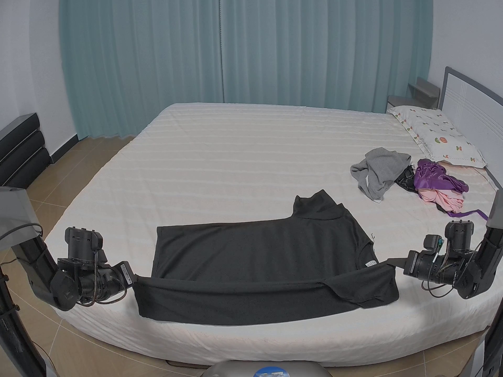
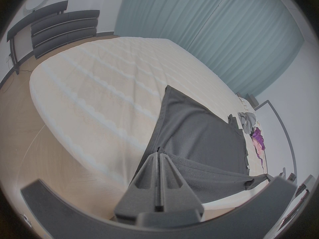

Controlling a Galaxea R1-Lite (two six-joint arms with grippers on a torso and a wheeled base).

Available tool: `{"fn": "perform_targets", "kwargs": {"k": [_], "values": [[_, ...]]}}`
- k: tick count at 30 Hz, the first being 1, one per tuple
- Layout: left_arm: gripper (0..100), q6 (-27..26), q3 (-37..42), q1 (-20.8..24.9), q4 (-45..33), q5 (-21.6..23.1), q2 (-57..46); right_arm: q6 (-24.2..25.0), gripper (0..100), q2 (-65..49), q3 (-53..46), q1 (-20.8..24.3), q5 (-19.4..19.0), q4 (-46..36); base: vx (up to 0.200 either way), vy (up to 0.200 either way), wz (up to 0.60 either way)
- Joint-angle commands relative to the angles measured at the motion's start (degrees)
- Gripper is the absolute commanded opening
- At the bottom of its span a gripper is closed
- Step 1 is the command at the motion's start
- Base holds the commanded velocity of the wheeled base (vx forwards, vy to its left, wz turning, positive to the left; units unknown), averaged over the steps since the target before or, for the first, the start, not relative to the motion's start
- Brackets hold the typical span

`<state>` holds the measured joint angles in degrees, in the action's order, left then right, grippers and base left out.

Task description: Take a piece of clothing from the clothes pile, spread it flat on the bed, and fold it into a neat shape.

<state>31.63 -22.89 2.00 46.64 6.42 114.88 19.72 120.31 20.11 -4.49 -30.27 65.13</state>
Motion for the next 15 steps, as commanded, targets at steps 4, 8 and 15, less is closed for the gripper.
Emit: {"fn": "perform_targets", "kwargs": {"k": [4,8,15], "values": [[0,0.01,3.47,0.11,0.03,-0.01,-4.41,-0.21,0,-4.12,-3.77,-0.52,-0.93,0.34,0.000,0.000,0.00],[0,-0.08,5.76,0.11,0.12,0.34,-5.55,-0.48,0,-6.14,-6.23,-1.23,-1.99,0.43,0.000,0.000,0.00],[0,0.01,4.79,0.20,0.12,0.78,-4.41,-0.56,0,-4.56,-4.65,-1.31,-1.90,0.26,0.000,0.000,0.00]]}}
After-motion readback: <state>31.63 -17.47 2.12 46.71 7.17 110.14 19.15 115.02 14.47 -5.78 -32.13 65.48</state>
